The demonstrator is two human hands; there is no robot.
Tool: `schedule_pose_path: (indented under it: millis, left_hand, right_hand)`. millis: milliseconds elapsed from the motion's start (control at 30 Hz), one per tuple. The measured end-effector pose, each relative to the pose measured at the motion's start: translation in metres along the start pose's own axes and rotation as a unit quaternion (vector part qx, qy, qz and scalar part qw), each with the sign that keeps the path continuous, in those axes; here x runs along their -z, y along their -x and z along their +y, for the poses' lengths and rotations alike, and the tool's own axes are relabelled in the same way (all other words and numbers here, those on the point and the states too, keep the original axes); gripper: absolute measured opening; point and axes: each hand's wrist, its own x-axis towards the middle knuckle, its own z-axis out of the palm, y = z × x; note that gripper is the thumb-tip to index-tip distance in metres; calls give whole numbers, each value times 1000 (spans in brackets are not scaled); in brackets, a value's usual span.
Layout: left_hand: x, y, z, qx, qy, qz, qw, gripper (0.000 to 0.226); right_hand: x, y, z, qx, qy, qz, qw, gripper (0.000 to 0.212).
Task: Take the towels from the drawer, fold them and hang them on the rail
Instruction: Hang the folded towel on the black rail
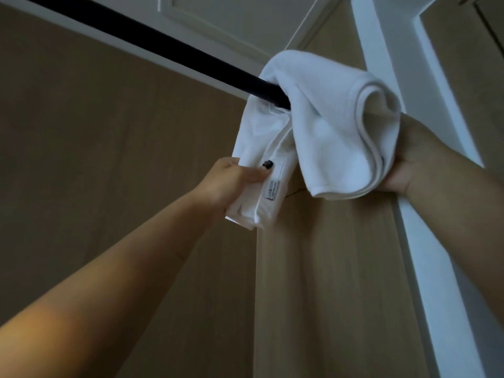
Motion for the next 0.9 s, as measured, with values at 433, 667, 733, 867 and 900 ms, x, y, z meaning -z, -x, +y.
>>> schedule_pose_path:
  millis: [433,667,733,867,900]
  left_hand:
    - [30,-30,-16,-116,-236,78,961,22]
    - [33,-46,-15,-101,-164,58,980,17]
    - [37,-54,-9,-115,-219,49,968,20]
    - [42,-58,11,-138,-235,-9,962,44]
    - [43,-59,14,-128,-230,-9,965,44]
  right_hand:
    - [18,10,21,-34,-26,-82,996,34]
    - [13,11,49,-81,-81,14,993,26]
    - [13,13,50,-77,-76,20,994,30]
    - [9,8,50,-61,-20,72,995,39]
    - [6,5,54,-48,-4,105,993,40]
